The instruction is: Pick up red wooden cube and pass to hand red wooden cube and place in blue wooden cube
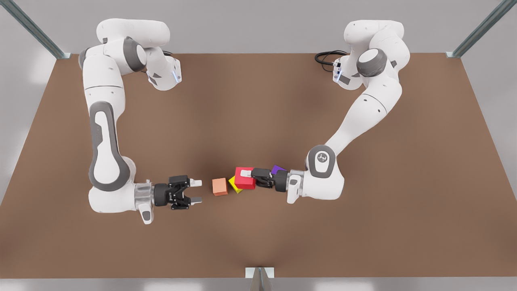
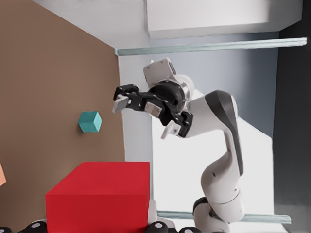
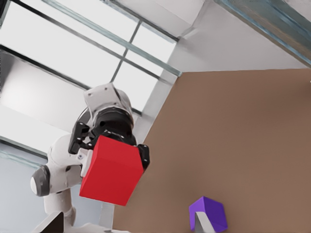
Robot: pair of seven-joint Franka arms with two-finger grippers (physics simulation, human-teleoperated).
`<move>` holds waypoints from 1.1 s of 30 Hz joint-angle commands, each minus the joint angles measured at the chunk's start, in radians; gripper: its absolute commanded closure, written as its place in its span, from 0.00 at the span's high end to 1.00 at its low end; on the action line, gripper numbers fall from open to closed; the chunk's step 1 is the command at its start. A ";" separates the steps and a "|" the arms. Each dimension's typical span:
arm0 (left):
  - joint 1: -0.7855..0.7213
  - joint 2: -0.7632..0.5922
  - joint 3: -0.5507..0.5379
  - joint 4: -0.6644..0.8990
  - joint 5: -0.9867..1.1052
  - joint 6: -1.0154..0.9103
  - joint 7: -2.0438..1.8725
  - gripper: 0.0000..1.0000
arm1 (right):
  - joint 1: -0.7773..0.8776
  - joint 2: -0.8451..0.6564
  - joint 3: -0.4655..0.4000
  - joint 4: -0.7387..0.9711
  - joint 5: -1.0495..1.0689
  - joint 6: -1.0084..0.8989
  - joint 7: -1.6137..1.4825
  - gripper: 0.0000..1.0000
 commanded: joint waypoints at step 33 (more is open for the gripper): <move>-0.004 0.012 0.004 -0.017 -0.099 0.070 0.279 0.69 | 0.058 -0.105 0.045 -0.297 0.394 0.153 -1.309 1.00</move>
